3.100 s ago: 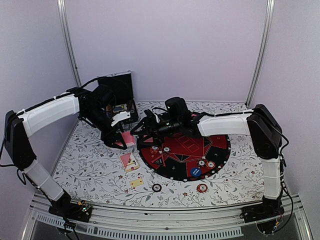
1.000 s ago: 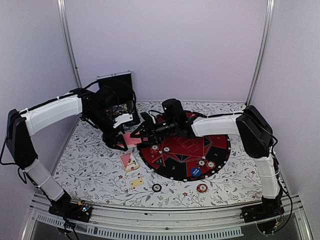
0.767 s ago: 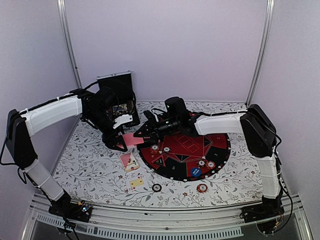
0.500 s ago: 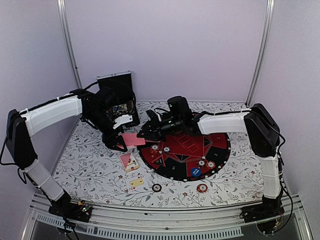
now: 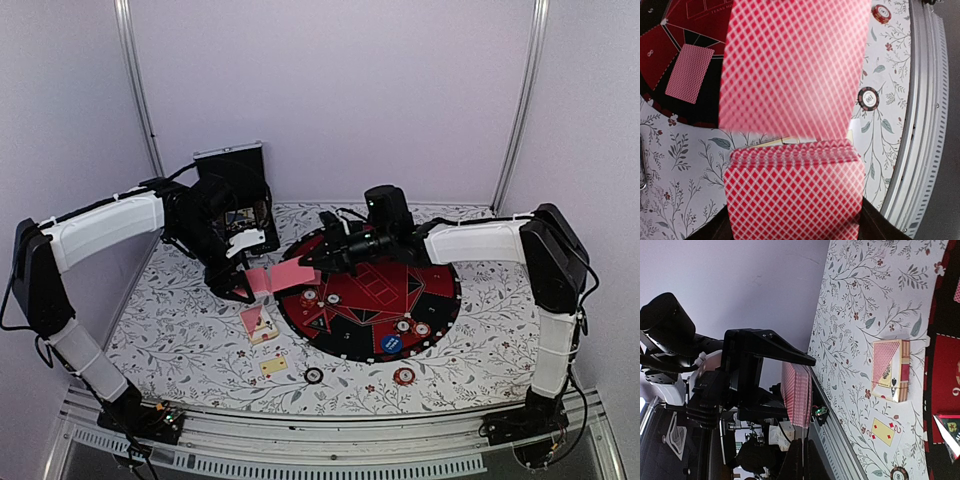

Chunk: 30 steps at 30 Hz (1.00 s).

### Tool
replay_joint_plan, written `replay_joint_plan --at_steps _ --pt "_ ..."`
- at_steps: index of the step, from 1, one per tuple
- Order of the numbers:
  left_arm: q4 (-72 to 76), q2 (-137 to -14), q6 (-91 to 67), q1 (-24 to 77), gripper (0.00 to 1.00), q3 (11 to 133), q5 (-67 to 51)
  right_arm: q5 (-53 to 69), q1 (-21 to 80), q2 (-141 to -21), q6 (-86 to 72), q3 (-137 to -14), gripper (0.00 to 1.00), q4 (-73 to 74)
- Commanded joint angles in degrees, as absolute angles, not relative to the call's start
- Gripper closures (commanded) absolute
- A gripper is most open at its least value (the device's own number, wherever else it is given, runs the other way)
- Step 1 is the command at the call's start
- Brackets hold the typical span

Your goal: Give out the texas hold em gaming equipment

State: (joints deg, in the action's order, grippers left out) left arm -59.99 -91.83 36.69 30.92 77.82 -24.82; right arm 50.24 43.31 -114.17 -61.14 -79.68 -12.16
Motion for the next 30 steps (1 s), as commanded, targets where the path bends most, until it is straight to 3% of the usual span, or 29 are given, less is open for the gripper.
replay_joint_plan --at_steps 1,16,30 --pt "-59.1 -90.4 37.3 31.4 0.98 77.7 -25.8 51.6 38.9 -107.6 -62.4 -72.2 1.0 -15.5" --pt "-59.9 -90.8 37.3 31.4 0.98 78.5 -26.4 46.0 16.9 -84.2 -55.4 -37.9 1.0 -8.9" --pt "-60.5 -90.8 37.5 31.5 0.98 78.5 -26.5 32.3 9.3 -82.0 -49.7 -36.1 1.0 -0.6"
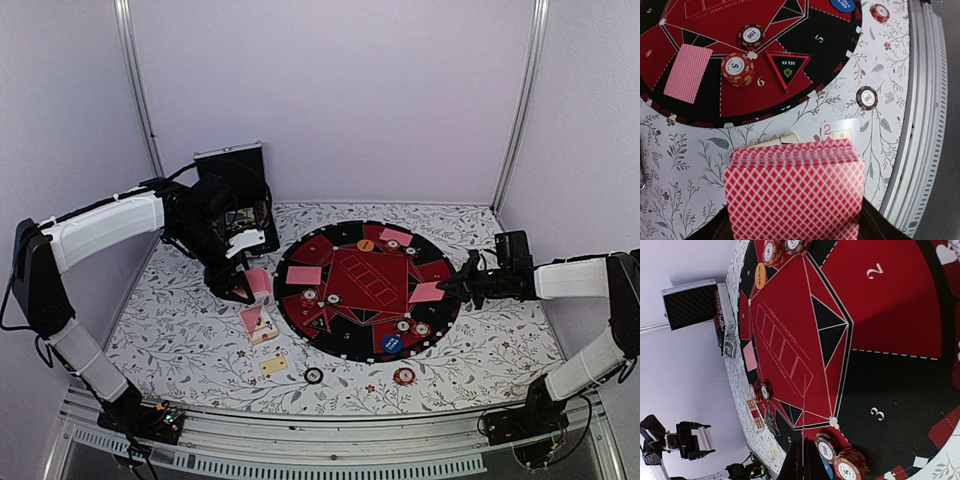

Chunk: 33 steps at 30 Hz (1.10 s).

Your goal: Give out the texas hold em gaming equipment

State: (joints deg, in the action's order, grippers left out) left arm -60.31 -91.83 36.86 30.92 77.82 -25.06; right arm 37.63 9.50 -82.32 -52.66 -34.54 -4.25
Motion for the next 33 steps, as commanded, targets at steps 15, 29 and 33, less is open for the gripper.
replay_joint_plan --at_steps 15,29,33 --pt "-61.2 -90.6 37.7 31.4 0.98 78.6 -26.6 29.0 9.3 -89.0 -47.8 -36.4 1.0 -1.6" --pt "-61.3 -91.2 37.8 31.5 0.98 79.3 -27.2 19.0 9.4 -80.9 -44.2 -41.7 0.24 15.1" --pt "-61.3 -91.1 37.8 31.5 0.98 79.3 -27.1 22.4 9.4 -76.6 -43.9 -44.5 0.01 13.9"
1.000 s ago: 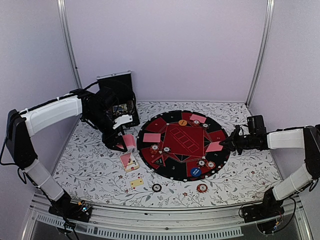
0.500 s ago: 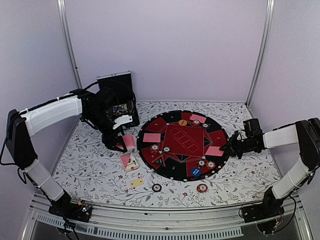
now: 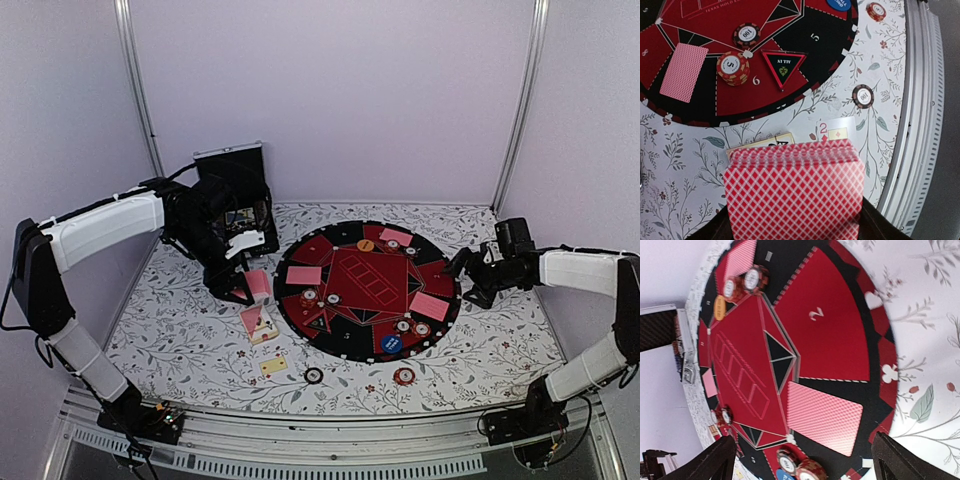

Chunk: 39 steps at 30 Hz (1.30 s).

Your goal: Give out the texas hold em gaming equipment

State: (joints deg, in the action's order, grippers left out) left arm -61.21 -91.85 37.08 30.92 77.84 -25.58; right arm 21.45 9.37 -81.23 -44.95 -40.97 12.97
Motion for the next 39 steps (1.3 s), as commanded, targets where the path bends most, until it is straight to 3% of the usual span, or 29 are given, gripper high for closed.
replay_joint_plan --at_steps 1,7,11,23,39 --pt "-61.3 -91.1 37.8 31.5 0.98 79.3 -27.2 23.4 9.4 -75.1 -44.7 -44.4 0.01 12.3" --pt "-61.1 -90.9 37.5 31.5 0.98 79.5 -27.4 35.9 10.7 -73.5 -52.9 -43.7 0.01 -1.2" --pt "-61.0 -91.0 37.4 31.5 0.98 79.8 -27.4 30.2 21.5 -77.5 -50.3 -54.8 0.01 6.5" --pt "-60.9 -90.8 37.0 31.5 0.98 80.2 -27.0 38.9 44.4 -103.7 -51.6 -75.9 0.07 0.0" --pt "-60.4 -91.1 35.9 31.6 0.98 81.3 -28.0 46.8 51.9 -124.5 -57.6 -94.1 0.12 -6.5"
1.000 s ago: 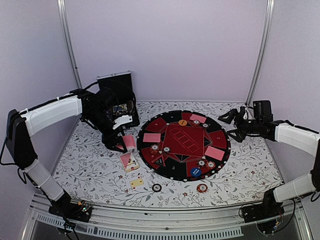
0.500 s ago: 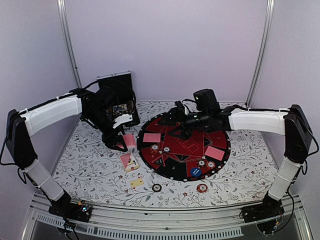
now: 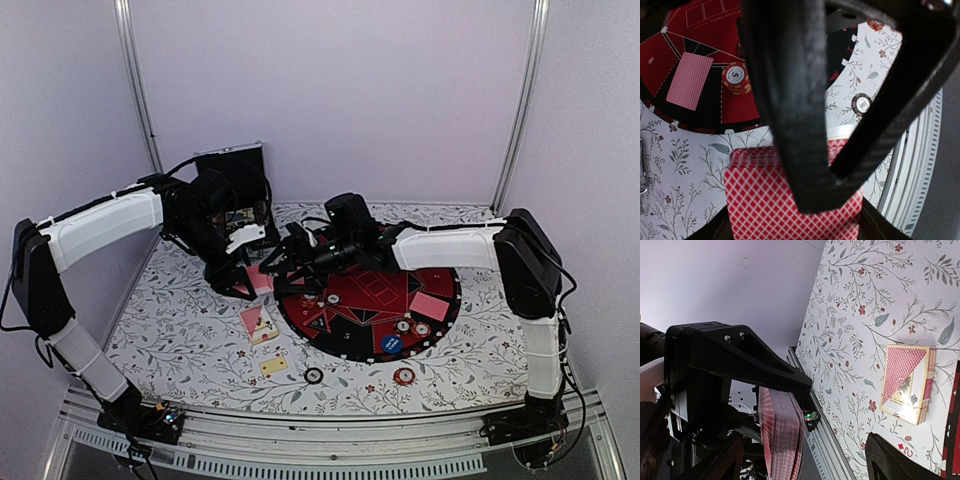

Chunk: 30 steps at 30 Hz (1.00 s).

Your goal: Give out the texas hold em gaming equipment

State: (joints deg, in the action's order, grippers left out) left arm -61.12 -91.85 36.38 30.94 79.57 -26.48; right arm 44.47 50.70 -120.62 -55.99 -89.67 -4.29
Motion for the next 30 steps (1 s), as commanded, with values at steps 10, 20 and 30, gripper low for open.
replay_joint_plan --at_steps 10,20,30 --pt "-60.4 -91.2 35.8 31.6 0.98 81.7 -28.1 49.0 53.8 -133.0 -61.7 -101.8 0.13 -10.5" --pt "-60.6 -91.2 35.9 31.6 0.98 81.6 -27.9 49.3 53.2 -134.7 -62.9 -100.9 0.26 -10.9" --pt "-60.8 -90.8 36.3 31.6 0.98 81.1 -27.8 47.6 49.7 -128.8 -62.1 -91.9 0.33 -11.8"
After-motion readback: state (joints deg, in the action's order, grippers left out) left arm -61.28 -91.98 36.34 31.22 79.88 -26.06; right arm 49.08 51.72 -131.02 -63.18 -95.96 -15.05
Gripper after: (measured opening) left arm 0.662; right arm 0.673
